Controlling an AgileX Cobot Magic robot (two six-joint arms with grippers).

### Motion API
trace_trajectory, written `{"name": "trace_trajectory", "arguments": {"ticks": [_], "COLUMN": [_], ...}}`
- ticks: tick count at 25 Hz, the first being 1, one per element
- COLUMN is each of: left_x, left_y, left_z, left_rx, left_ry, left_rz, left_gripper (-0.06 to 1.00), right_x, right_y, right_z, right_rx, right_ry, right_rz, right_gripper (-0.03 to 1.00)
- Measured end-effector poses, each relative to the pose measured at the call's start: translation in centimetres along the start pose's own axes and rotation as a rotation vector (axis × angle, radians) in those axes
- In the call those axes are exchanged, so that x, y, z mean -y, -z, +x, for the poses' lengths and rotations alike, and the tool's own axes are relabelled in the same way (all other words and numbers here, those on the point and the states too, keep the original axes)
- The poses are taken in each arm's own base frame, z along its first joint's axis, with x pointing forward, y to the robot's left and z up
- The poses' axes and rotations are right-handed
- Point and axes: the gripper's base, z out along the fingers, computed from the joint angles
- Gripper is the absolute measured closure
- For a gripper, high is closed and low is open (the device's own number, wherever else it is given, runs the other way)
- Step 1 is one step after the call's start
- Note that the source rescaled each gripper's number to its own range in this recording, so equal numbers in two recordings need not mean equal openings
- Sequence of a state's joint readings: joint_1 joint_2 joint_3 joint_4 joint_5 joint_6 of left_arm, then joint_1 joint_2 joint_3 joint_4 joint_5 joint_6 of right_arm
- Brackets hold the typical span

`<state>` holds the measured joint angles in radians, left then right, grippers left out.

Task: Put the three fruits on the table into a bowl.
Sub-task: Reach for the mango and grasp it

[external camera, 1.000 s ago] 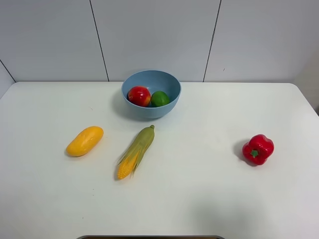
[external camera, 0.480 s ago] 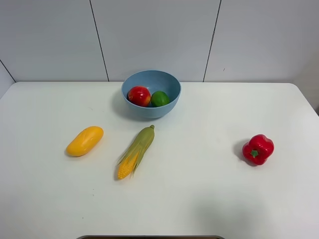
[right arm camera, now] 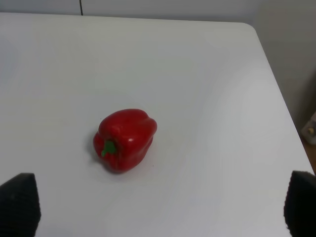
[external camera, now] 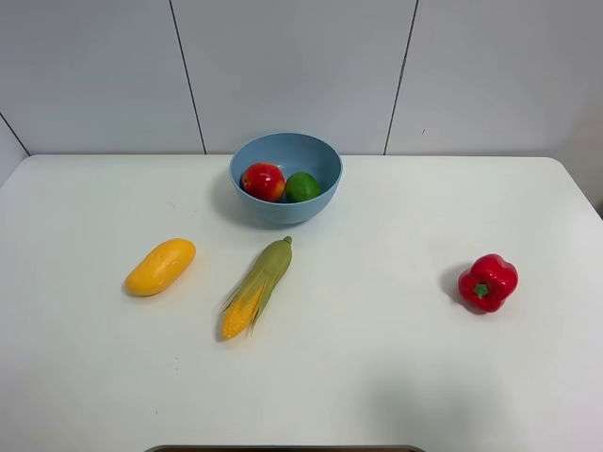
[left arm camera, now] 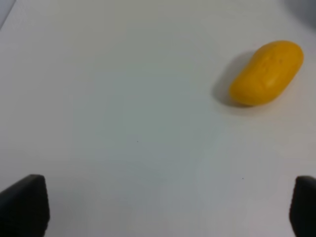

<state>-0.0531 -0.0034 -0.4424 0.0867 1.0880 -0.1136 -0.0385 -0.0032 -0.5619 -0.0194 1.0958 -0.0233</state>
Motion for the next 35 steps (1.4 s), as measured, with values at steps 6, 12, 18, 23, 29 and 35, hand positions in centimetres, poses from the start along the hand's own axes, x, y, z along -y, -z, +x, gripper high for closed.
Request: {"name": "trace_trajectory", "arguments": {"ticks": [6,12,18,23,29,35], "left_x": [0.00,0.00,0.00,0.00,0.00,0.00], "left_y": [0.00,0.00,0.00,0.00,0.00,0.00], "left_z": [0.00,0.00,0.00,0.00,0.00,0.00], "left_rx": [0.000,0.000,0.000,0.000,0.000,0.000], "left_ry": [0.000,-0.001,-0.001,0.000,0.000,0.000], "left_rz": [0.000,0.000,0.000,0.000,0.000,0.000], "left_gripper": [-0.06,-0.06,-0.06,-0.06,-0.06,-0.06], "right_x": [0.00,0.00,0.00,0.00,0.00,0.00], "right_y": [0.00,0.00,0.00,0.00,0.00,0.00], "right_z": [0.00,0.00,0.00,0.00,0.00,0.00], "right_rx": [0.000,0.000,0.000,0.000,0.000,0.000], "right_ry": [0.000,0.000,0.000,0.000,0.000,0.000], "right_rz": [0.000,0.000,0.000,0.000,0.000,0.000], "right_gripper": [-0.03,-0.03,-0.03,-0.03,-0.03,-0.03]}}
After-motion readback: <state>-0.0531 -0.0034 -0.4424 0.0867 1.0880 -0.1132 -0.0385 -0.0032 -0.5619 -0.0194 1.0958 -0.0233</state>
